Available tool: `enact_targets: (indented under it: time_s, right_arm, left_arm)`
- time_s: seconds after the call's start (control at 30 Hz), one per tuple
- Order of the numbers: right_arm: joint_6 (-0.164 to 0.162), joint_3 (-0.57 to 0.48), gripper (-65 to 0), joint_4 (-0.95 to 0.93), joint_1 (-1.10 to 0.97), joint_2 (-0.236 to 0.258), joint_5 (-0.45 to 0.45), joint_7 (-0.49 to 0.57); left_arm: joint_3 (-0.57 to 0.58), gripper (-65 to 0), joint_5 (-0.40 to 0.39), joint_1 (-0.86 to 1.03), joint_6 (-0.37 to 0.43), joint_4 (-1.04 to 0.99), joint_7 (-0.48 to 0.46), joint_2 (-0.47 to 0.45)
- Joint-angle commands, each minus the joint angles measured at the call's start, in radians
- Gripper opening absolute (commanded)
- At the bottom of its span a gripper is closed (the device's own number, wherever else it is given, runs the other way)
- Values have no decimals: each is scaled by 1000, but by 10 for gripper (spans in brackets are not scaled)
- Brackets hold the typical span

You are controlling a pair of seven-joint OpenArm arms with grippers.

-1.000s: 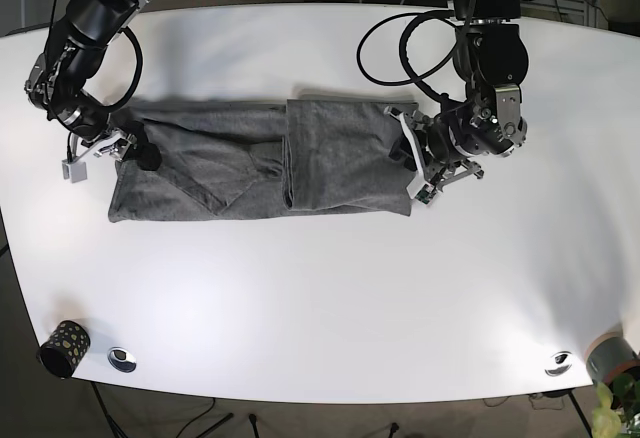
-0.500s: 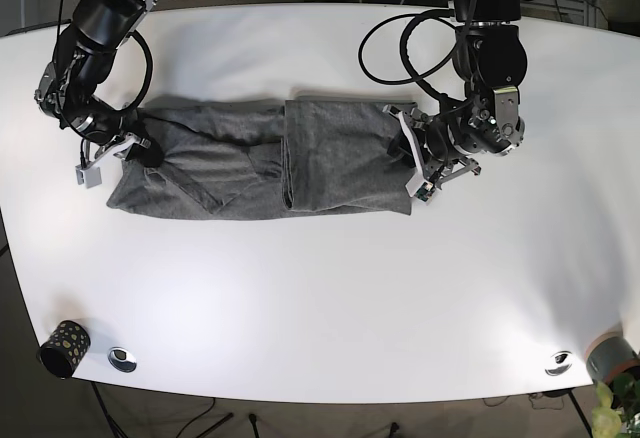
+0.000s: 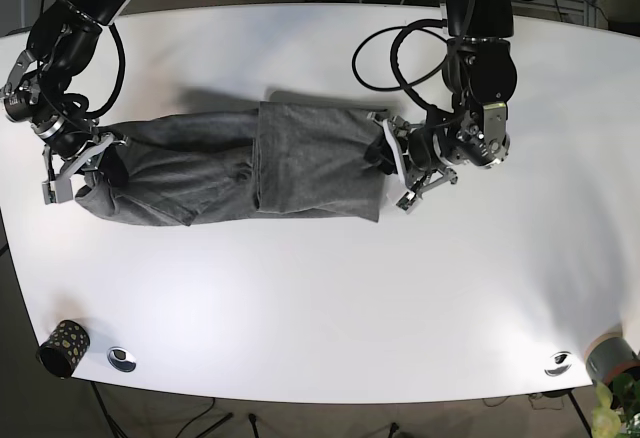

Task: Fold the T-shirt properly

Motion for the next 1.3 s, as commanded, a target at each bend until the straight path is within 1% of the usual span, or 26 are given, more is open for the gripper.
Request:
enact_targets:
  time_s: [0.0,0.07,0.2,0.27,0.43,0.5,0.63,0.7,0.83,0.9,1.07,1.2,1.23,1.27]
  right_arm:
    - [2,-7,-634,73,0,21,25,26]
    - [2,-39,-636,123,-12,21,25,15]
    - [2,-83,-636,229,-46,14,25,14]
    - [2,-114,-636,266,-61,11,25,14]
    - [2,-197,-636,343,-92,-44,25,14]
    - [2,-229,-636,346,-95,-71,25,14]
    - [2,-274,-636,344,-110,-108,25,14]
    - [2,-307,-634,341,-106,-144,17,19]
    - [2,-332,-633,301,-76,-191,2,20]
    - [2,-353,-633,261,-55,-206,-15,20]
    - [2,-381,-629,168,5,-239,-53,31]
    - [2,-386,-626,85,49,-245,-81,54]
    - [2,-393,-612,65,63,-245,-95,54]
    - [2,-402,-583,51,75,-245,-105,54]
  left_arm:
    - [4,-504,39,-7,3,-63,1,45]
    - [4,-501,39,-10,3,-88,-18,64]
    - [4,-500,41,-25,3,-105,-26,102]
    - [4,-500,41,-38,3,-114,-26,102]
    - [5,-500,35,-61,3,-168,-28,102]
    - [5,-500,35,-67,3,-175,-28,102]
    - [34,-500,33,-68,3,-177,-28,102]
    - [39,-500,33,-68,-5,-175,-28,102]
    - [39,-500,33,-68,-5,-181,-28,102]
    - [39,-500,33,-68,-7,-175,-28,102]
    - [39,-501,33,-68,-7,-178,-28,102]
    - [39,-501,33,-68,-7,-177,-28,102]
    - [39,-501,33,-68,-7,-180,-28,102]
    - [37,-500,33,-68,-7,-180,-28,102]
